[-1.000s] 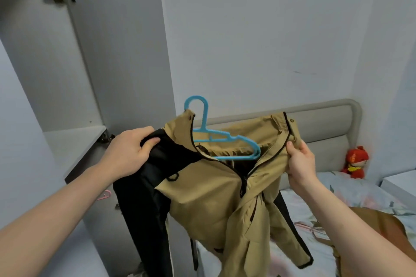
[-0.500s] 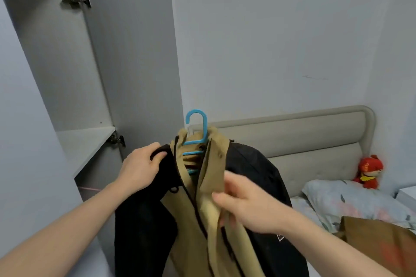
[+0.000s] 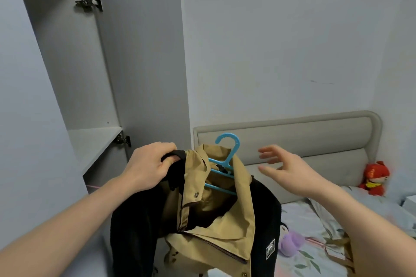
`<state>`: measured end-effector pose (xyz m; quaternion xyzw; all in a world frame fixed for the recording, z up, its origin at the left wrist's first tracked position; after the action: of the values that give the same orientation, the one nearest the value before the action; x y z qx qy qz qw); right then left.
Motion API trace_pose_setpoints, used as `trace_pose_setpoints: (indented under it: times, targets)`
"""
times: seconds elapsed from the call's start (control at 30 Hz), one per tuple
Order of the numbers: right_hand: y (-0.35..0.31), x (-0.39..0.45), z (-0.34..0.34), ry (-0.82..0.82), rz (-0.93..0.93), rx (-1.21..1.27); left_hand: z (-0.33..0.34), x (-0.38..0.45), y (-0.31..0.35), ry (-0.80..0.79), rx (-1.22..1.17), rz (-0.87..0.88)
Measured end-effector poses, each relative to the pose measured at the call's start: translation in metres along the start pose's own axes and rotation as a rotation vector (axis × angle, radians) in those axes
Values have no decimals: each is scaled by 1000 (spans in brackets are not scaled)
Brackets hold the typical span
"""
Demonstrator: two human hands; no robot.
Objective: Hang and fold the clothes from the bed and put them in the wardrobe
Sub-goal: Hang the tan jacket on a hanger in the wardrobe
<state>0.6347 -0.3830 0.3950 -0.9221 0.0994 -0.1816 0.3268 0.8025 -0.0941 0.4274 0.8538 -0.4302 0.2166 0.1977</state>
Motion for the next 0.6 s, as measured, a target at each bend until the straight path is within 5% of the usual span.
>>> trace_pose_setpoints:
  times: [0.13, 0.33, 0.47, 0.6]
  targets:
    - [6, 2, 56, -272, -1, -50, -6, 1, -2, 25, -12, -11]
    - [-5, 6, 71, -57, -97, 112, 2, -6, -27, -70, -149, -133]
    - [-5, 8, 85, 35, -91, 26, 22, -23, -37, -248, -197, -221]
    - [-19, 8, 95, 70, -119, -33, 34, -34, -31, -240, -124, -265]
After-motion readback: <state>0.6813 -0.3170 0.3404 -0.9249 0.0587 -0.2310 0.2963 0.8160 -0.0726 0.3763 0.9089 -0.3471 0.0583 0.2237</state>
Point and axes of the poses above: each hand's wrist, its own x-axis towards the middle knuckle, its own z-axis out of the palm, y = z × x, the point moved 8 cm from there along x, towards the middle knuckle, and after that the axes turned 1 degree about -x, right-handed, at the moved point
